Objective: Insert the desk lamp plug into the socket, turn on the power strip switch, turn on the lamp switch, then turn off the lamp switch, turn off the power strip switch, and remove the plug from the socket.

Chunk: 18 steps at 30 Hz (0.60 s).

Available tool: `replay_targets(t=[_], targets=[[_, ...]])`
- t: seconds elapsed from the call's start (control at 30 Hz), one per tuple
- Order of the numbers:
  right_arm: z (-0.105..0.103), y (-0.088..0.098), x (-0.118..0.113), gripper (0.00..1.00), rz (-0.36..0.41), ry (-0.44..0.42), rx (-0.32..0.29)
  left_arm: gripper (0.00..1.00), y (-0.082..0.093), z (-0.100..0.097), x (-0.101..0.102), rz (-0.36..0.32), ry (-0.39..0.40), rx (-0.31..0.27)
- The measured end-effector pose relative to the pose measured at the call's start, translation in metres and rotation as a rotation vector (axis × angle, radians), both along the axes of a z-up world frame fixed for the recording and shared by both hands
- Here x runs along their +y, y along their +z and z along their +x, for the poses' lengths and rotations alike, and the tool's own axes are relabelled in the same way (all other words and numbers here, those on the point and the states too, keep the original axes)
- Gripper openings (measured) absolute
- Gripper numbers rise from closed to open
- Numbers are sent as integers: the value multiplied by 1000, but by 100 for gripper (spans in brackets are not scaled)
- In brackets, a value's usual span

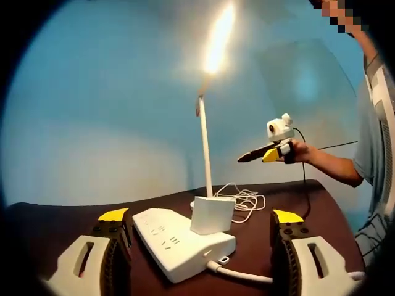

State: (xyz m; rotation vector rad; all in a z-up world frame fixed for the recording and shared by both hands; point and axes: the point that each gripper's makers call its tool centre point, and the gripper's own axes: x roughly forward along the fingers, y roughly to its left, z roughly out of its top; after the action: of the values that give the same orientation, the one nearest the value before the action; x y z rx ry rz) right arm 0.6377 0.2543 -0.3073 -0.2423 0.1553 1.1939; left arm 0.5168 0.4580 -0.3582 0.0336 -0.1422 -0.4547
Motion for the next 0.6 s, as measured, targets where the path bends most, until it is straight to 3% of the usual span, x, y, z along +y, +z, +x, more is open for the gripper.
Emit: replay_targets(t=[0.2,0.6], targets=[[-3,-10,-7,96,-23,-25,18,89,5,-2,0,-27,-3,-18],[-15,-19,-16,96,-36,-32,37,89,3,-2,-3,-18,-12,-12]])
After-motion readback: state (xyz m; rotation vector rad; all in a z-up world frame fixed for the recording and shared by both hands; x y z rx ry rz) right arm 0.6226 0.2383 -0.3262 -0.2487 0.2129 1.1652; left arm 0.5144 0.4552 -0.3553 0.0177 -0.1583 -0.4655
